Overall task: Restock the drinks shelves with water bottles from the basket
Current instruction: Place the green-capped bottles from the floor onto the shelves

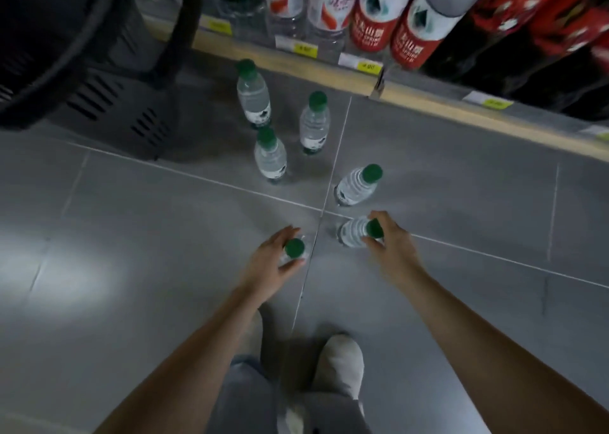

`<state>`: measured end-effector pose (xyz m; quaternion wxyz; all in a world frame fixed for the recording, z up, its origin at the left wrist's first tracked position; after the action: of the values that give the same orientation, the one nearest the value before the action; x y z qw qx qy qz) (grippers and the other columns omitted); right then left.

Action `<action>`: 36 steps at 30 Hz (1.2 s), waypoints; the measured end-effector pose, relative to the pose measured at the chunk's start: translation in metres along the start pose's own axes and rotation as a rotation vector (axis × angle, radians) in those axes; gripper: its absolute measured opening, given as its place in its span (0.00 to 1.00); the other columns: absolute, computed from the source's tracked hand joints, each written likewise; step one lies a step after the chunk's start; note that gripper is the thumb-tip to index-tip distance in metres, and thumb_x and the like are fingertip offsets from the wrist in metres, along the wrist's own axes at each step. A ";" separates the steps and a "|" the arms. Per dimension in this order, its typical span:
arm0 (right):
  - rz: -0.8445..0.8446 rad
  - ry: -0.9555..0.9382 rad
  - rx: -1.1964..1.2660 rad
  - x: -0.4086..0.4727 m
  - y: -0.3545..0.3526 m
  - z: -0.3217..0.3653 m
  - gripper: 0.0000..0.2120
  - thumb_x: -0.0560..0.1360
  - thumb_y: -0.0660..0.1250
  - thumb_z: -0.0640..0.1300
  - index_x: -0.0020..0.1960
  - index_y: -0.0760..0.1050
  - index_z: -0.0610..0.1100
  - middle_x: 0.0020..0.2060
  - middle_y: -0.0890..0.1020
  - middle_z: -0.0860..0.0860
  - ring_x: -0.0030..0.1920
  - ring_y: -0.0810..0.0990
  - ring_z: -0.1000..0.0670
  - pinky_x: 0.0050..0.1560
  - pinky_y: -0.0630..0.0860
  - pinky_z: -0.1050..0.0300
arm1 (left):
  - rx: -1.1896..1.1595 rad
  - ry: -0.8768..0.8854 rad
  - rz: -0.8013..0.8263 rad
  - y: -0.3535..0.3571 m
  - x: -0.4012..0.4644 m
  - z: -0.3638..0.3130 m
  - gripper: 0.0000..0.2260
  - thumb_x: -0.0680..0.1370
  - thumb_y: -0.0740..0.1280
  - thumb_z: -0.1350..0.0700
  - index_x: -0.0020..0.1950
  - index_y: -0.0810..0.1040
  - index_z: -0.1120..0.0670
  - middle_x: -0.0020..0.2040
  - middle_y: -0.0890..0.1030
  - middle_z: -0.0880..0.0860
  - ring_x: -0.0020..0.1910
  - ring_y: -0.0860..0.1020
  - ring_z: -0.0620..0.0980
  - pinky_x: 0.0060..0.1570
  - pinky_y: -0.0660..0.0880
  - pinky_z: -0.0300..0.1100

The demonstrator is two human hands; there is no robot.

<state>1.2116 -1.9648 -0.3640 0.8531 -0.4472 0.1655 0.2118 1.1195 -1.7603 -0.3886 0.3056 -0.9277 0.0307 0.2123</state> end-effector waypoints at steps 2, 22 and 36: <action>0.017 -0.011 -0.039 0.001 -0.004 0.003 0.16 0.74 0.68 0.42 0.60 0.70 0.44 0.51 0.80 0.43 0.48 0.79 0.42 0.47 0.70 0.57 | -0.045 -0.027 -0.035 -0.009 -0.001 -0.002 0.23 0.70 0.74 0.56 0.63 0.74 0.56 0.61 0.78 0.56 0.59 0.77 0.54 0.60 0.68 0.38; 0.163 -0.412 0.085 -0.205 -0.287 0.408 0.17 0.71 0.72 0.45 0.58 0.73 0.45 0.44 0.76 0.53 0.43 0.74 0.53 0.38 0.70 0.73 | -0.259 -0.202 -0.199 -0.391 -0.246 -0.297 0.17 0.75 0.70 0.55 0.63 0.76 0.54 0.60 0.79 0.52 0.59 0.75 0.47 0.60 0.70 0.43; -0.039 -0.810 0.019 -0.298 -0.375 0.708 0.21 0.75 0.65 0.55 0.63 0.68 0.47 0.48 0.76 0.54 0.47 0.77 0.49 0.43 0.72 0.53 | -0.207 -0.076 -0.756 -0.665 -0.380 -0.345 0.13 0.76 0.66 0.46 0.56 0.79 0.50 0.47 0.81 0.49 0.43 0.77 0.45 0.41 0.69 0.39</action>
<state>1.2139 -1.6304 0.4223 0.8572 -0.3227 -0.1908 0.3530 1.0282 -1.4485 0.3862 0.2678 -0.8910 -0.3461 0.1212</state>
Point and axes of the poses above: each hand's wrist, its own x-axis towards the middle knuckle, its own y-axis out of the palm, z = x × y, the point moved 9 cm from there along x, towards the middle knuckle
